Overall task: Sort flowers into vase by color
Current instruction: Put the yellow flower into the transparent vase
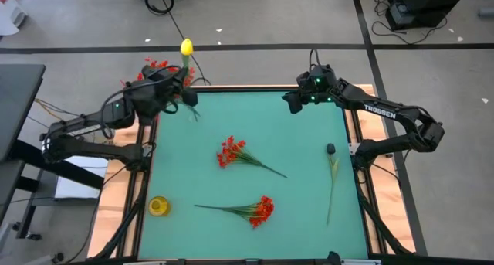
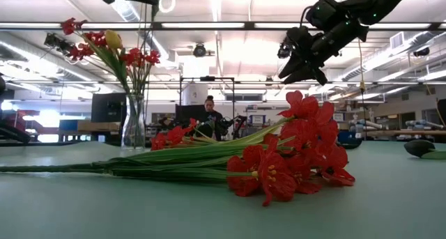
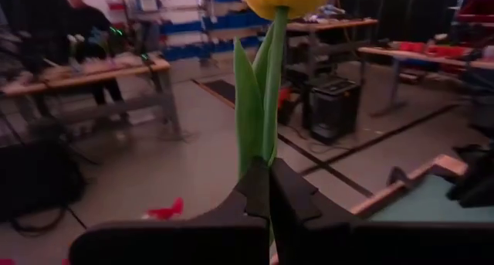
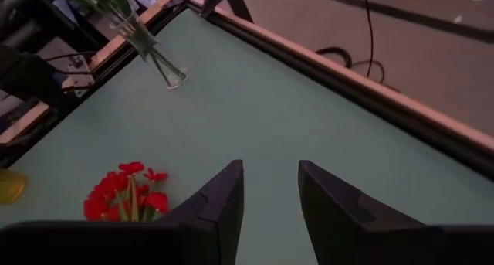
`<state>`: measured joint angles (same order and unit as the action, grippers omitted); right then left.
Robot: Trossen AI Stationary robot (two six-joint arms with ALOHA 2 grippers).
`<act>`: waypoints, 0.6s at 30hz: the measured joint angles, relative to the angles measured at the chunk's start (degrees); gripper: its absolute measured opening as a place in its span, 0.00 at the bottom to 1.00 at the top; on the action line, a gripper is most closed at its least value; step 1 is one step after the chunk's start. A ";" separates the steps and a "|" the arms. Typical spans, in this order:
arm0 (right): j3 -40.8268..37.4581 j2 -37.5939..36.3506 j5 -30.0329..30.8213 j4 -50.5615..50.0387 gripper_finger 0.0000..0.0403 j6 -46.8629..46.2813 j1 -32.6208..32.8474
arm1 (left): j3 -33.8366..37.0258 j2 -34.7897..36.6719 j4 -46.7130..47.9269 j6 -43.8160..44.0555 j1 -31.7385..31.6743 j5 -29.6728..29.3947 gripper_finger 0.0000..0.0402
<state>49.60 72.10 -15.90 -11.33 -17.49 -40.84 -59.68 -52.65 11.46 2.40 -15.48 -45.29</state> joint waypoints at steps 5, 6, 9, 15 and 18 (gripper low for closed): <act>0.00 0.00 1.01 2.71 0.33 1.12 -0.02 | 3.00 -0.70 -5.69 -2.30 -2.71 -0.40 0.00; 0.00 0.00 0.98 3.00 0.33 1.10 -0.02 | 5.10 -0.74 -8.60 -3.12 -3.30 -0.41 0.00; 0.00 0.00 0.82 3.02 0.33 0.71 0.10 | 10.72 -0.57 -19.31 -7.39 -4.39 0.22 0.00; 0.00 0.00 -0.65 1.61 0.33 0.71 1.11 | 15.21 0.59 -25.18 -11.00 -5.50 0.40 0.00; 0.00 0.00 -0.66 1.20 0.33 0.78 1.41 | 16.45 0.70 -25.49 -9.32 -5.99 0.47 0.00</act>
<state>49.60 72.10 -16.56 -10.13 -16.71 -39.43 -43.23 -51.94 -14.02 -6.92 -21.47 -44.82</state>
